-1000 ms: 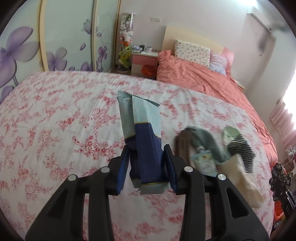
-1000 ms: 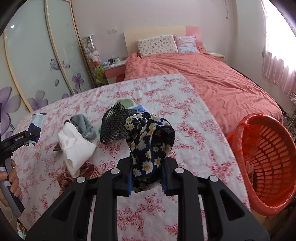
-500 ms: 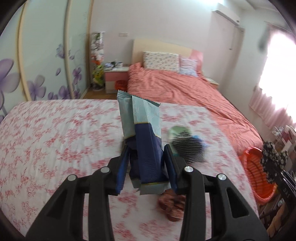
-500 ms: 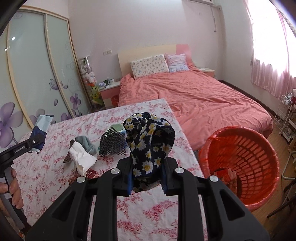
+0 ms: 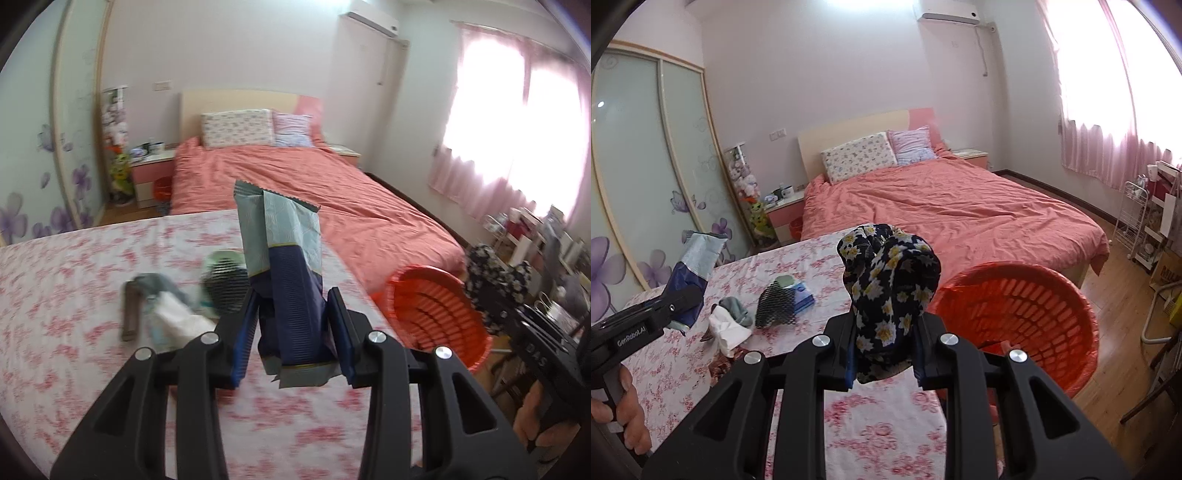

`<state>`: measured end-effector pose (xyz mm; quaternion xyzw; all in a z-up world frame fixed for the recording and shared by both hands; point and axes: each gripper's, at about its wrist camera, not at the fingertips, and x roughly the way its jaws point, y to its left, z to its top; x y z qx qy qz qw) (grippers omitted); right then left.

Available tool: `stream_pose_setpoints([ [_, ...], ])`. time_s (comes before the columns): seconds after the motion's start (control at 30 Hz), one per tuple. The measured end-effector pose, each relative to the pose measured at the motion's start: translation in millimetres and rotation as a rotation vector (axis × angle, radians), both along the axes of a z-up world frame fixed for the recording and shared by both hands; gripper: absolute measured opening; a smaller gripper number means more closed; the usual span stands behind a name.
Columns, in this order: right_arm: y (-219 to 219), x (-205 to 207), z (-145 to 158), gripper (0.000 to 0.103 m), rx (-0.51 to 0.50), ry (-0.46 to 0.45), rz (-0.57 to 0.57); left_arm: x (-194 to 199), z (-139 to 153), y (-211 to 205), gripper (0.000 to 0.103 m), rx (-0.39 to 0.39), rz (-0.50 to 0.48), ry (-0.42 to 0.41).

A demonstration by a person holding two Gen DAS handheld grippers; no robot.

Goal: Collect trash
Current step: 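Move both held items over the orange basket and open both tools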

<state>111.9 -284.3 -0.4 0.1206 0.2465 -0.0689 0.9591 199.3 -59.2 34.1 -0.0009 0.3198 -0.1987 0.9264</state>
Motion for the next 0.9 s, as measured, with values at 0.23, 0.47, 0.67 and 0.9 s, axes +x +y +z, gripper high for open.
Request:
stream_pose_setpoints([
  [0.23, -39, -8, -7, 0.023, 0.032, -0.008, -0.069, -7, -10, -65, 0.038, -0.014, -0.131, 0.016],
  [0.47, -88, -10, -19, 0.023, 0.096, -0.010, -0.130, -5, -27, -132, 0.038, -0.022, -0.249, 0.042],
  [0.67, -116, 0, -33, 0.023, 0.126, 0.007, -0.171, 5, -46, -182, 0.039, -0.020, -0.329, 0.073],
  [0.9, -140, 14, -47, 0.031, 0.163, 0.033, -0.191, 25, -69, -221, 0.051, 0.005, -0.356, 0.109],
])
